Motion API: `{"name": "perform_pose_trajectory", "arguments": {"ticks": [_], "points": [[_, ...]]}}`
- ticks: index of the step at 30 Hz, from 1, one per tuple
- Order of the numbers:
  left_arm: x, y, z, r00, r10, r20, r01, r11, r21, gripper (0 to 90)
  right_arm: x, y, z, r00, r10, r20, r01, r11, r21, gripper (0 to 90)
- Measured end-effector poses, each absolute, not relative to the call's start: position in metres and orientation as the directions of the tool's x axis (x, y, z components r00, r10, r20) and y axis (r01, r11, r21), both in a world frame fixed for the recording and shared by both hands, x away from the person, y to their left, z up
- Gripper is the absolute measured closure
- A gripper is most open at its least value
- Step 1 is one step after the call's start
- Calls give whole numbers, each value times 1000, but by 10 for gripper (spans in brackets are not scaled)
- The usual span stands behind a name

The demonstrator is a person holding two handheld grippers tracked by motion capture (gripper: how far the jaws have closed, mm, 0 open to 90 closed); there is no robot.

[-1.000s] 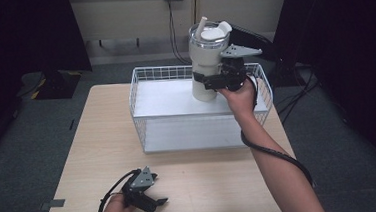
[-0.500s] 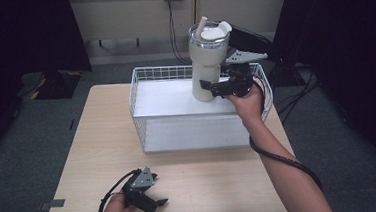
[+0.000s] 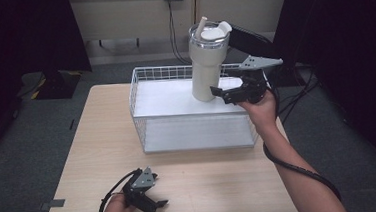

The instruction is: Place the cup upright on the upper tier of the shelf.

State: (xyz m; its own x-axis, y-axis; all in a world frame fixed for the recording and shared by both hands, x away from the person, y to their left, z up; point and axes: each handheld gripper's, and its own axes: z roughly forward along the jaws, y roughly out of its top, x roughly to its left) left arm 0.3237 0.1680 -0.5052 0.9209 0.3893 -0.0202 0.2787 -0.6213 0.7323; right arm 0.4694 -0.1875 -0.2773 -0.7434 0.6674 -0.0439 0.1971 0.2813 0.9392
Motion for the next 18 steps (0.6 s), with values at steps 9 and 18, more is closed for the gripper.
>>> {"name": "perform_pose_trajectory", "arguments": {"ticks": [9,18], "points": [[324,168,-505,921,389,-14,276,-629,726,37,456,-193,-275,-768,639,-44,187,289,939,84],[323,167,-505,918,396,-17,283,-624,728,33,442,-191,-276,-798,601,-35,178,291,940,85]]}}
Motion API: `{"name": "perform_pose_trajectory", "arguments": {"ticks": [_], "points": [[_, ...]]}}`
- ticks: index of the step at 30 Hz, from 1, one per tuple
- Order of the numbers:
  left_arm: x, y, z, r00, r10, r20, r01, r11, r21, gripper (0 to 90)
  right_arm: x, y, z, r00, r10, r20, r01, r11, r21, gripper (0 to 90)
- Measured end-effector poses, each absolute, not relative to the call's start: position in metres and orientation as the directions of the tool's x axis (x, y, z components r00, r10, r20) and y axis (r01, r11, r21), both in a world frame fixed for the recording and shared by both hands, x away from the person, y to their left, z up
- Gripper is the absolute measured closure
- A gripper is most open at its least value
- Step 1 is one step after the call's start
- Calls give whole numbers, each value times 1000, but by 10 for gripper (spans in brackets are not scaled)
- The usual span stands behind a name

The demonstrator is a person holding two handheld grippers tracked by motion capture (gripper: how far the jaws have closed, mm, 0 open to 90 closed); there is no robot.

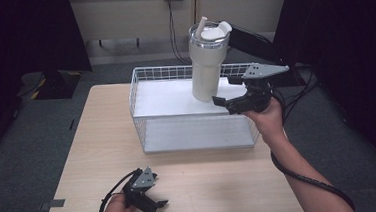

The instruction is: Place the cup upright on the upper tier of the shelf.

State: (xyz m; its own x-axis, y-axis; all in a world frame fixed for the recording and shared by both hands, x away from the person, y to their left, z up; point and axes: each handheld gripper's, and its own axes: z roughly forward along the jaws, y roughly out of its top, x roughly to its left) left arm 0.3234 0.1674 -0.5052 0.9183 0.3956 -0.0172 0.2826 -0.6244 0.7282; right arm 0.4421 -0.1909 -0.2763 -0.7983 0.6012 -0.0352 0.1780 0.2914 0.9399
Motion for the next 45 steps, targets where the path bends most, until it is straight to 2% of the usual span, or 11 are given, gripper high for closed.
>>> {"name": "perform_pose_trajectory", "arguments": {"ticks": [28,45], "points": [[323,167,-505,919,394,-20,283,-625,727,29,398,-192,-301,-862,506,-4,176,308,935,86],[323,167,-505,920,391,-22,284,-627,726,28,383,-208,-335,-871,491,20,207,331,921,86]]}}
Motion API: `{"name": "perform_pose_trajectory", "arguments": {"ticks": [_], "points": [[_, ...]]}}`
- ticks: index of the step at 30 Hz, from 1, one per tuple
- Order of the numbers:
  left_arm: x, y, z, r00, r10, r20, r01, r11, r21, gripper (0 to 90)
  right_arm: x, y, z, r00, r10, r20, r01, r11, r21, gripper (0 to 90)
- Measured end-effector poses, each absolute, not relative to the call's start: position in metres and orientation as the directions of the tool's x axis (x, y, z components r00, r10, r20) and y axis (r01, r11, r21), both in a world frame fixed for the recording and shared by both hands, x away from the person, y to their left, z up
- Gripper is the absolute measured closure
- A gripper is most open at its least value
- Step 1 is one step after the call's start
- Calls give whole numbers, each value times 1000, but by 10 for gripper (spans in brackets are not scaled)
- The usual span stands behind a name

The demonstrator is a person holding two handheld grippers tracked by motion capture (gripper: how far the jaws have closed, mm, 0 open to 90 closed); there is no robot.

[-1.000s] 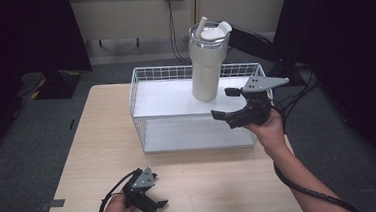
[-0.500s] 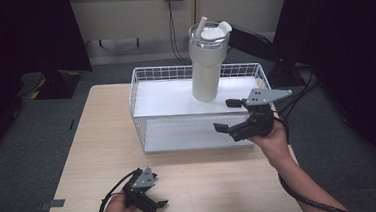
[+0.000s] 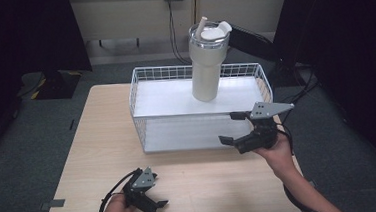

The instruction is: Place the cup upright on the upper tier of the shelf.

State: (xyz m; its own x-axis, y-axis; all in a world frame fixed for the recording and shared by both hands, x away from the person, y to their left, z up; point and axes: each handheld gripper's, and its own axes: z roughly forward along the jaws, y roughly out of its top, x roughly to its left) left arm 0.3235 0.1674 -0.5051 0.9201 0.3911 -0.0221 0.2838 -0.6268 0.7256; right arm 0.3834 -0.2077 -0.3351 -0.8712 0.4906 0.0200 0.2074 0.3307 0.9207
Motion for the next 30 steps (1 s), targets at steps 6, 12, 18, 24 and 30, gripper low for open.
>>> {"name": "perform_pose_trajectory", "arguments": {"ticks": [6,12,18,24,30], "points": [[324,167,-505,920,391,-22,283,-627,725,28,380,-208,-348,-873,486,30,217,334,917,86],[324,168,-505,922,388,-18,280,-632,723,28,377,-207,-359,-877,479,34,219,337,916,86],[324,167,-505,920,390,-21,283,-628,725,28,373,-208,-368,-877,479,37,222,336,915,87],[323,167,-505,920,391,-22,284,-627,726,28,372,-211,-385,-874,483,49,238,338,910,87],[323,167,-505,920,391,-22,284,-626,726,28,369,-211,-403,-877,477,55,251,358,899,88]]}}
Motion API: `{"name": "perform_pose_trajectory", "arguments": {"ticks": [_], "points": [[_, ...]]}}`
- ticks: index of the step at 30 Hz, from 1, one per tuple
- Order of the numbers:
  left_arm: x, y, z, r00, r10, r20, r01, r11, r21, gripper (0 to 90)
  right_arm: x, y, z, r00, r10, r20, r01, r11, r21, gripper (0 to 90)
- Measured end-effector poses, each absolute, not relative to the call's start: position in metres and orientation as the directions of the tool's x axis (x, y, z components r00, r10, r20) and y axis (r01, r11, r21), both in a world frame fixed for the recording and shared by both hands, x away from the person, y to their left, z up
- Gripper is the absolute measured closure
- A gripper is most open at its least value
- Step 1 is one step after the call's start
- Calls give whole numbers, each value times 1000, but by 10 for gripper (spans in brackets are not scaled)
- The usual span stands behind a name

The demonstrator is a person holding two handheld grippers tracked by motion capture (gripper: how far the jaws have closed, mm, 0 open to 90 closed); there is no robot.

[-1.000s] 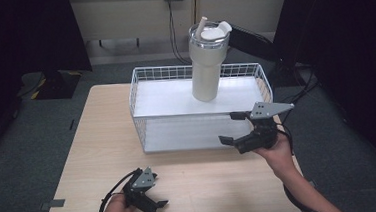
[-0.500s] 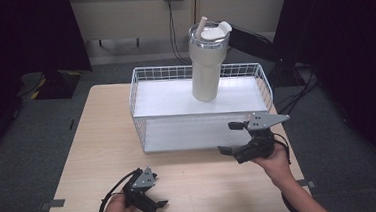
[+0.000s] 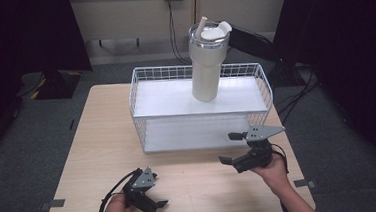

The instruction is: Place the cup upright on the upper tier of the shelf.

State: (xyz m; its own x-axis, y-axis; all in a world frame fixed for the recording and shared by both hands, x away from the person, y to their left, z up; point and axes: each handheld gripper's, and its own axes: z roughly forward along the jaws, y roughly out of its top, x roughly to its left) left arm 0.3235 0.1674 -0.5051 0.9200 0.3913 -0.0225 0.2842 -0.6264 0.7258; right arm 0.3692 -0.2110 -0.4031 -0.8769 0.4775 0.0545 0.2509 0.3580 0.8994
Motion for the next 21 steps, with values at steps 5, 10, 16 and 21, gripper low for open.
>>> {"name": "perform_pose_trajectory", "arguments": {"ticks": [5,10,16,21], "points": [[324,168,-505,922,388,-18,280,-632,723,28,366,-211,-418,-877,476,66,266,365,892,88],[324,168,-505,922,387,-19,280,-632,723,26,362,-210,-436,-878,473,78,283,380,881,89],[324,168,-505,922,387,-19,280,-632,723,26,360,-211,-456,-873,478,94,310,395,865,91],[324,168,-505,922,387,-18,280,-632,723,26,358,-213,-470,-869,485,99,329,418,847,91]]}}
